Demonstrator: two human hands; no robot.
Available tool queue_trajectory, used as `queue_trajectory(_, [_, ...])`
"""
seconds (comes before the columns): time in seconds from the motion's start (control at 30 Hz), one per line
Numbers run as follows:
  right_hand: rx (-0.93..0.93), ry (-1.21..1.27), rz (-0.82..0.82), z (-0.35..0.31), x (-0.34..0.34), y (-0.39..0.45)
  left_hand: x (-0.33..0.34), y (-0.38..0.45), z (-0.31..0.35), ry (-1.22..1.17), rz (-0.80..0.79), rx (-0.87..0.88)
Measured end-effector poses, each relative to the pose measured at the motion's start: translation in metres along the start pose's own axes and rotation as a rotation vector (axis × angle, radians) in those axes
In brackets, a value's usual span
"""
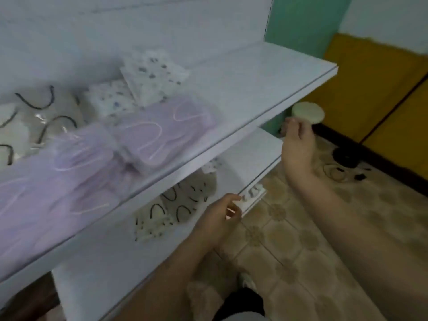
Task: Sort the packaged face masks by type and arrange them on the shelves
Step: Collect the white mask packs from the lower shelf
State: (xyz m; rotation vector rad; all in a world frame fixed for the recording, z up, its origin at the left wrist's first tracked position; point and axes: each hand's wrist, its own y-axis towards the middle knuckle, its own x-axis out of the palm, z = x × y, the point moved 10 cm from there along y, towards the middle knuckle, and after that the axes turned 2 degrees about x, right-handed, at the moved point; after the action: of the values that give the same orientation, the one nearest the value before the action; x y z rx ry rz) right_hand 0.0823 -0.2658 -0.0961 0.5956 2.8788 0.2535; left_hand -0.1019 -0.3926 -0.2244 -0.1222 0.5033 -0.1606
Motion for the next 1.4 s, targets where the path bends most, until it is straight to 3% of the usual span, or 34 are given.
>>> queue_trajectory(0.13, [0.126,-0.157,-0.115,0.113,-0.002,0.022,0.032,0.046,-0.069,0.009,0.056,-0.209])
queue_trajectory(0.37, [0.15,-0.456,-0.81,0.28,0.121,-0.006,0.028,0.129,-0.189,0.093,0.361,-0.596])
queue_trajectory(0.43, [0.208,-0.503,-0.998,0.325,0.155,-0.016,0.02,0.143,-0.234,0.111,0.459,-0.68])
queue_trajectory(0.5, [0.33,-0.509,-1.086,0.368,0.18,-0.019,0.016,0.152,-0.272,0.167,0.511,-0.727])
queue_trajectory(0.67, [0.49,-0.419,-0.996,0.428,0.227,-0.016,0.028,0.161,-0.325,0.523,0.39,-0.786])
queue_trajectory(0.77, [0.552,-0.241,-0.924,0.432,0.257,-0.024,0.036,0.177,-0.334,0.642,0.398,-0.578])
queue_trajectory(0.83, [0.534,-0.193,-0.931,0.432,0.279,-0.033,0.032,0.18,-0.334,0.532,0.493,-0.418])
queue_trajectory(0.9, [0.528,-0.188,-0.959,0.436,0.294,-0.044,0.028,0.176,-0.334,0.293,0.582,-0.373])
queue_trajectory(0.97, [0.549,-0.141,-0.942,0.444,0.298,-0.047,0.033,0.176,-0.334,0.166,0.548,-0.332])
queue_trajectory(1.07, [0.56,-0.051,-0.886,0.449,0.284,-0.047,0.044,0.168,-0.34,0.266,0.378,-0.323])
queue_trajectory(1.2, [0.756,0.196,-0.945,0.454,0.265,-0.062,0.018,0.152,-0.37,0.04,0.592,-0.432])
queue_trajectory(1.3, [0.773,0.125,-1.035,0.459,0.262,-0.074,0.021,0.156,-0.375,0.103,0.52,-0.528])
queue_trajectory(1.4, [0.762,0.115,-1.126,0.449,0.265,-0.081,0.029,0.166,-0.357,0.13,0.489,-0.455])
